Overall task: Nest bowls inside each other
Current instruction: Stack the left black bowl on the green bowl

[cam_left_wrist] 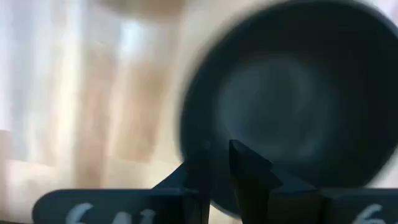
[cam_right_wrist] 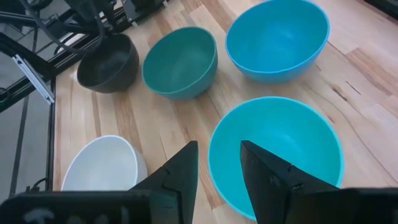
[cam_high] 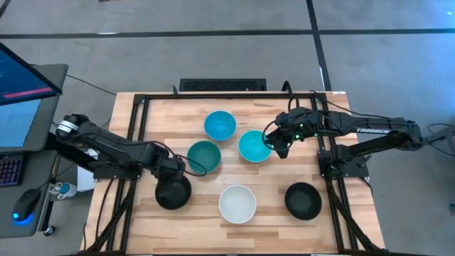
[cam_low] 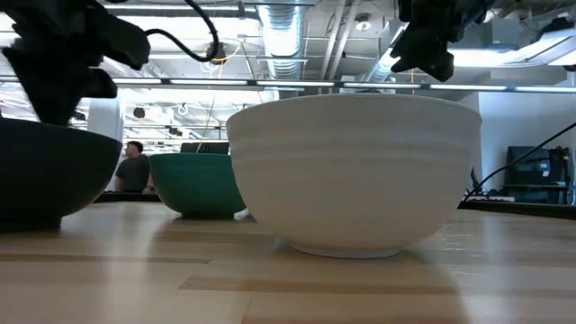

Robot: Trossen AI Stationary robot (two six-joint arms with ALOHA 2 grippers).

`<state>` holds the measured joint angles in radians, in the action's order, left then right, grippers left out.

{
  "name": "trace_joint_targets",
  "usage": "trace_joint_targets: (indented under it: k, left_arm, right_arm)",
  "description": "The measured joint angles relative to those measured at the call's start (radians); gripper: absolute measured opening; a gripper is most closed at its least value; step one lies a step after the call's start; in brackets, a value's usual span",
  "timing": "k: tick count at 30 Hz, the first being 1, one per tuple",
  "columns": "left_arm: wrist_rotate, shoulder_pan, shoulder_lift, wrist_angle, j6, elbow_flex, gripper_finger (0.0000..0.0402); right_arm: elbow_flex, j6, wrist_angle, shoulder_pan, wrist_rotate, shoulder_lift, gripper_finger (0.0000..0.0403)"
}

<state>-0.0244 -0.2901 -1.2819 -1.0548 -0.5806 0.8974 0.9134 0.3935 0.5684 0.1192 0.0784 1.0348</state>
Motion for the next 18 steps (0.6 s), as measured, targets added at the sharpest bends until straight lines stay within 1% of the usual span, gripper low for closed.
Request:
trace_joint_targets:
  k: [4,8,14,18]
  left_arm:
    - [0.012,0.006,0.008,-0.002,0.011,0.000,0.0046]
    - [0.058,0.016,0.006,-0.002,0.019,0.000,0.0046]
    - [0.059,0.033,0.006,0.001,0.047,0.000,0.0046]
    - [0.043,0.033,0.005,0.031,0.050,0.000,0.0046]
  right_arm:
    - [0.000,0.000,0.000,0.000,0.000,0.000,0.0143]
    - [0.000,0.000,0.000,0.000,0.000,0.000,0.0143]
    - [0.000,0.000,-0.001,0.000,0.000,0.000,0.0143]
    - [0.000,0.000,-0.001,0.000,0.000,0.000,0.0143]
